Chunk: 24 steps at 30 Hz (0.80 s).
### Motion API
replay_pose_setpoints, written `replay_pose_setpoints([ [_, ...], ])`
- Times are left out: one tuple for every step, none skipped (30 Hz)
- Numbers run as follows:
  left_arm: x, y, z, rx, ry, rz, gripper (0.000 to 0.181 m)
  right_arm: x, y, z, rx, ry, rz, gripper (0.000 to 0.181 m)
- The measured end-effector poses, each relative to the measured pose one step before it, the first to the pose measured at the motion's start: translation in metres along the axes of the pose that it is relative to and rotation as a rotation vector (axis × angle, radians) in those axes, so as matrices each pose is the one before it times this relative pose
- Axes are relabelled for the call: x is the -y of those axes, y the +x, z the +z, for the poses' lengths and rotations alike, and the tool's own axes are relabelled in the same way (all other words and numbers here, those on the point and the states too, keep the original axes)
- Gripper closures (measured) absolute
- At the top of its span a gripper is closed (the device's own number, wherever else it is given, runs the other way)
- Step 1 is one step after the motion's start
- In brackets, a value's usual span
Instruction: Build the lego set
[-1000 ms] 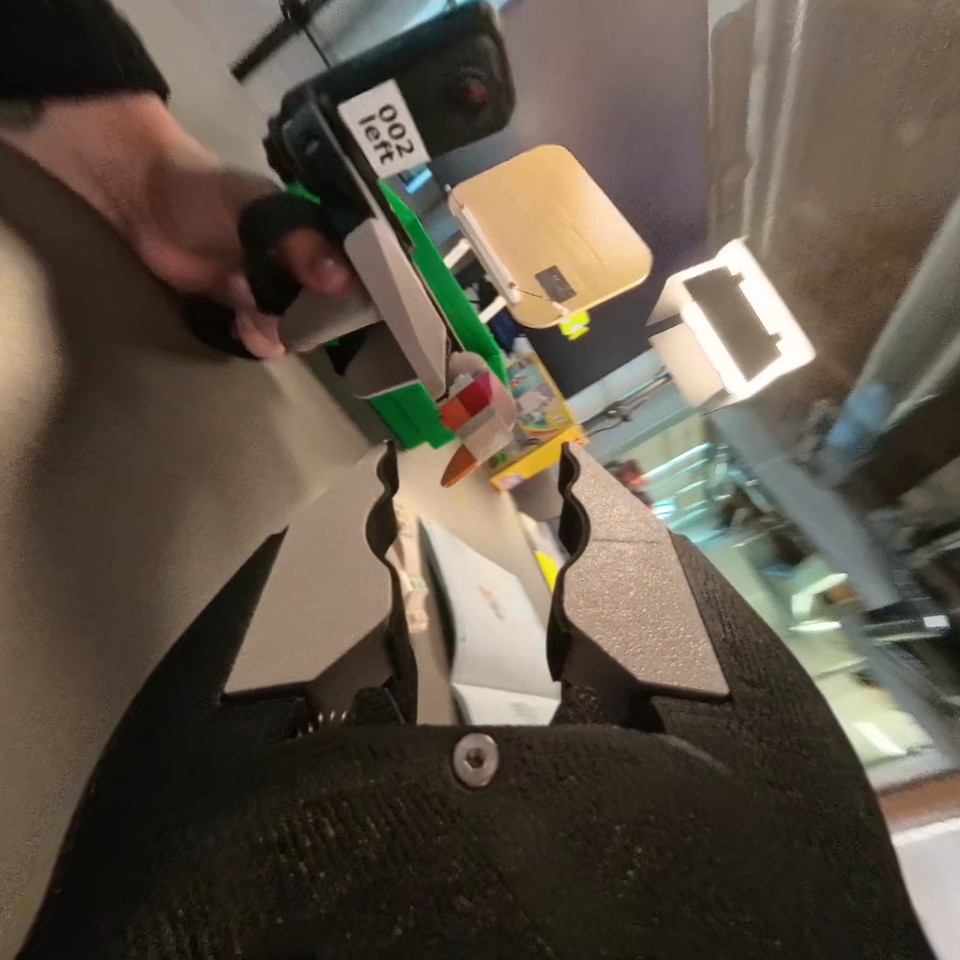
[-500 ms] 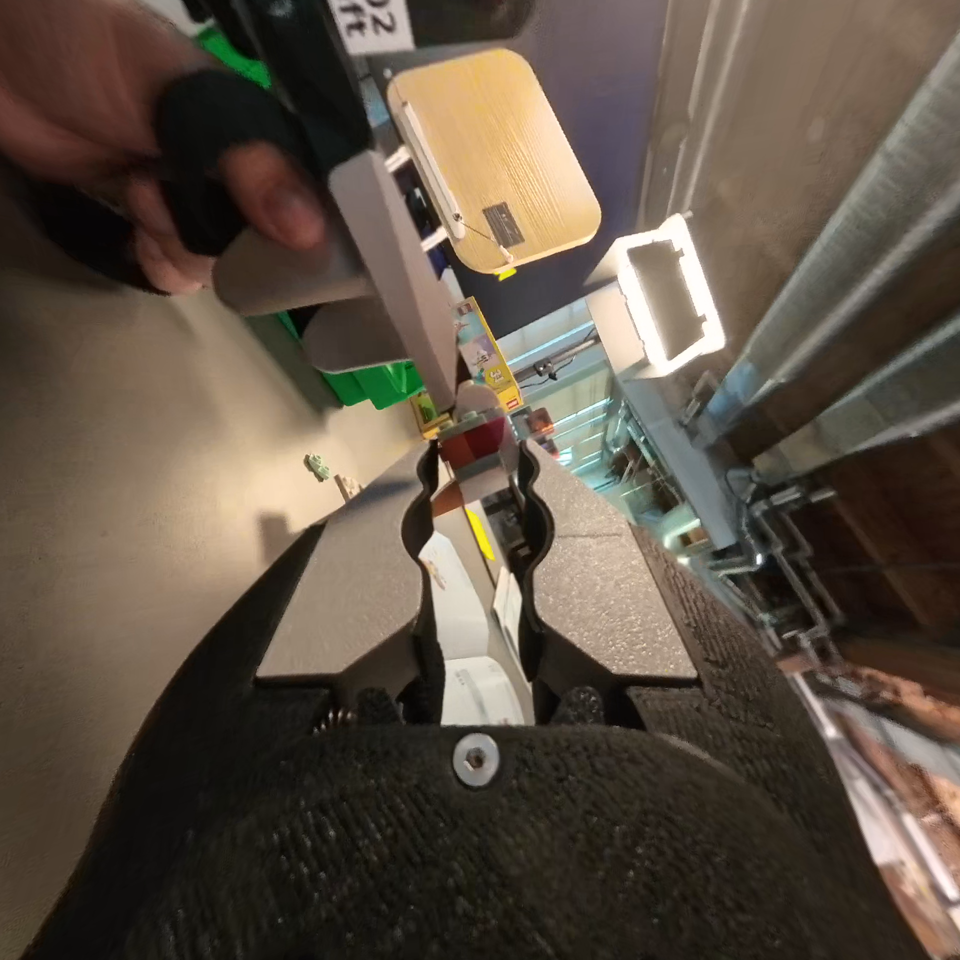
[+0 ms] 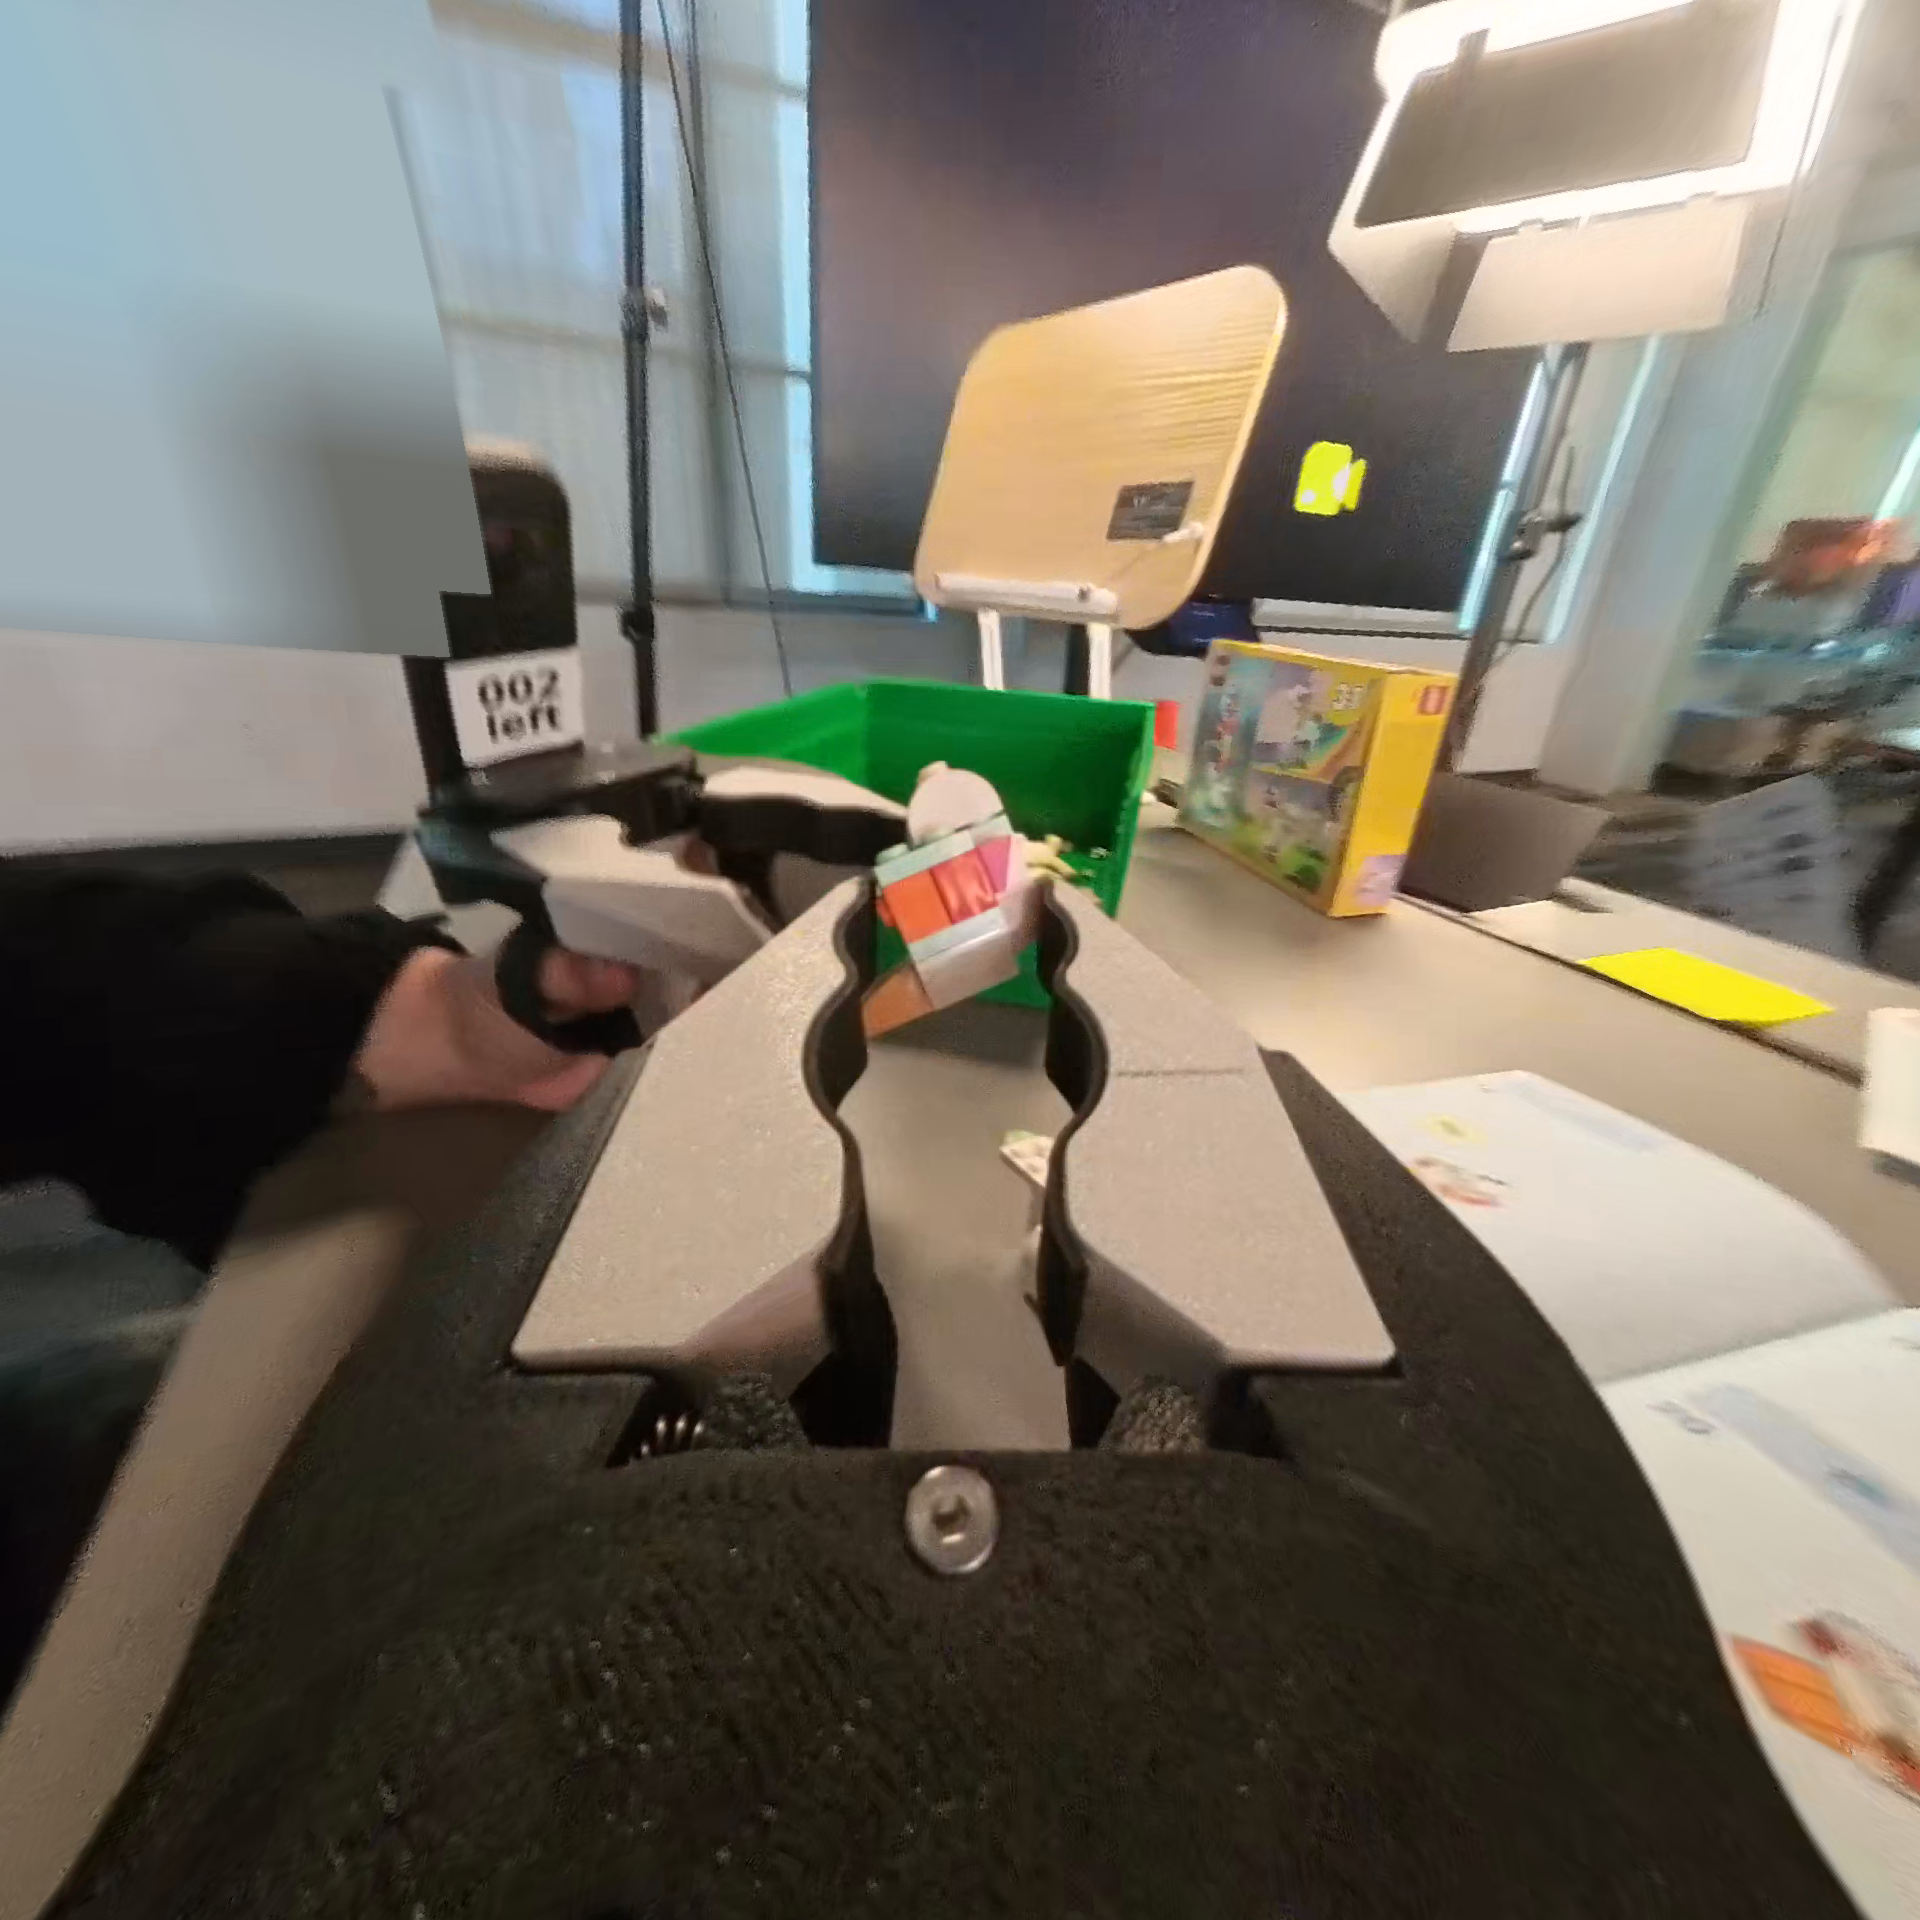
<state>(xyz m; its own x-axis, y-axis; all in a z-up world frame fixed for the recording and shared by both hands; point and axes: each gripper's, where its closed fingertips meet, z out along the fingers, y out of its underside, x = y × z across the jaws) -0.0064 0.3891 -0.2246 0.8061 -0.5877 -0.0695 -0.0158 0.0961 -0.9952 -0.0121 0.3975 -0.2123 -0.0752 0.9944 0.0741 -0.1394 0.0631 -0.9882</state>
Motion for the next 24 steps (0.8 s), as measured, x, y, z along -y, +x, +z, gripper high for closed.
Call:
replay_pose_setpoints([
  [0.00092, 0.0019, 0.0001, 0.0083, 0.0025, 0.0366, 0.13, 0.00294, -0.00072, -0.00093, 0.0255, 0.0222, 0.0518, 0.152],
  [-0.00007, 0.00379, 0.00061, -0.0062, 0.0002, 0.0298, 0.131, 0.00231, -0.00241, -0.00066, 0.0341, 0.0159, 0.0433, 0.152],
  [-0.00085, 0.0049, 0.00125, -0.0191, -0.0061, 0.014, 0.131, 0.00272, -0.00329, -0.00065, 0.0361, 0.0193, 0.0395, 0.152],
  [-0.00052, 0.00451, 0.00142, -0.0222, -0.0038, 0.0006, 0.131, 0.00314, -0.00329, -0.00055, 0.0315, 0.0221, 0.0348, 0.153],
  [0.0003, 0.0029, 0.00092, -0.0169, 0.0036, -0.0059, 0.131, 0.00242, -0.00244, -0.00054, 0.0245, 0.017, 0.0282, 0.153],
  [0.00121, 0.00185, 0.00016, -0.0132, 0.009, -0.0078, 0.13, 0.00144, -0.00023, -0.00053, 0.0082, 0.0096, 0.0169, 0.152],
  [0.00208, 0.00173, -0.00057, -0.0155, 0.0152, -0.0119, 0.13, 0.00069, 0.00267, -0.00068, -0.0144, 0.0043, -0.0024, 0.152],
  [0.00254, 0.00108, -0.00095, -0.0162, 0.0191, -0.0219, 0.129, 0.00042, 0.00334, -0.00082, -0.0256, 0.0013, -0.0294, 0.153],
  [0.00292, 0.00017, -0.00126, -0.0145, 0.0202, -0.0306, 0.128, 0.00033, 0.00244, -0.00079, -0.0297, -0.0018, -0.0599, 0.153],
  [0.0032, -0.00092, -0.00146, -0.0097, 0.0219, -0.0342, 0.127, 0.00021, 0.00247, -0.00067, -0.0415, -0.006, -0.095, 0.153],
  [0.00325, -0.00225, -0.00168, 0.0004, 0.0214, -0.0309, 0.126, -0.00014, 0.00291, -0.00063, -0.057, -0.0125, -0.1344, 0.152],
  [0.00237, -0.00271, -0.00165, 0.0055, 0.0164, -0.024, 0.126, -0.00181, 0.00295, -0.00043, -0.0672, -0.026, -0.1673, 0.152],
  [0.00167, -0.00214, -0.00136, 0.0058, 0.0099, -0.0183, 0.126, -0.00334, 0.00187, -0.0001, -0.0661, -0.0395, -0.187, 0.152],
  [0.0008, -0.00115, -0.0006, 0.0034, 0.0049, -0.013, 0.126, -0.00332, -0.00048, 0.00039, -0.0545, -0.0406, -0.1867, 0.152],
  [-0.00051, -0.00059, -0.00006, 0.0031, -0.0029, -0.0077, 0.126, -0.00164, -0.00322, 0.00063, -0.0381, -0.0298, -0.1672, 0.152],
  [-0.00195, -0.00069, 0.00087, 0.0061, -0.0111, -0.0038, 0.126, 0.00052, -0.00521, 0.00072, -0.0193, -0.0153, -0.1338, 0.153],
  [-0.00268, 0.00017, 0.00142, 0.0024, -0.0145, -0.0002, 0.126, 0.00176, -0.00501, 0.00087, -0.0058, -0.0061, -0.0887, 0.153],
  [-0.00299, 0.00119, 0.00173, -0.0023, -0.017, 0.0021, 0.127, 0.00153, -0.00345, 0.00077, 0.0011, -0.0034, -0.0424, 0.153],
  [-0.00308, 0.00119, 0.00182, -0.0028, -0.0179, 0.005, 0.128, 0.00088, -0.00152, 0.0006, 0.0027, -0.0001, -0.0093, 0.152],
  [-0.00323, 0.00084, 0.00164, 0.0003, -0.0194, 0.0067, 0.13, -0.0001, -0.00031, 0.00007, 0.0038, 0.0023, 0.0053, 0.153],
  [-0.00284, -0.00011, 0.00137, 0.0047, -0.0175, 0.0074, 0.132, -0.00109, 0.0002, -0.00014, 0.0021, 0.0001, 0.0052, 0.153],
  [-0.00135, 0.00005, 0.00076, 0.0037, -0.0086, 0.0068, 0.134, -0.00163, 0.00033, -0.00033, 0.0004, -0.0042, -0.0024, 0.153],
  [0.00032, 0.00067, 0.00016, -0.0014, 0.0017, 0.0045, 0.135, -0.00115, -0.00025, -0.00039, 0.0012, -0.0041, -0.0121, 0.153],
  [0.00038, -0.00024, -0.00029, 0.0023, 0.0032, 0.0015, 0.136, -0.00033, -0.0007, -0.00037, -0.0004, -0.0023, -0.0196, 0.153],
])
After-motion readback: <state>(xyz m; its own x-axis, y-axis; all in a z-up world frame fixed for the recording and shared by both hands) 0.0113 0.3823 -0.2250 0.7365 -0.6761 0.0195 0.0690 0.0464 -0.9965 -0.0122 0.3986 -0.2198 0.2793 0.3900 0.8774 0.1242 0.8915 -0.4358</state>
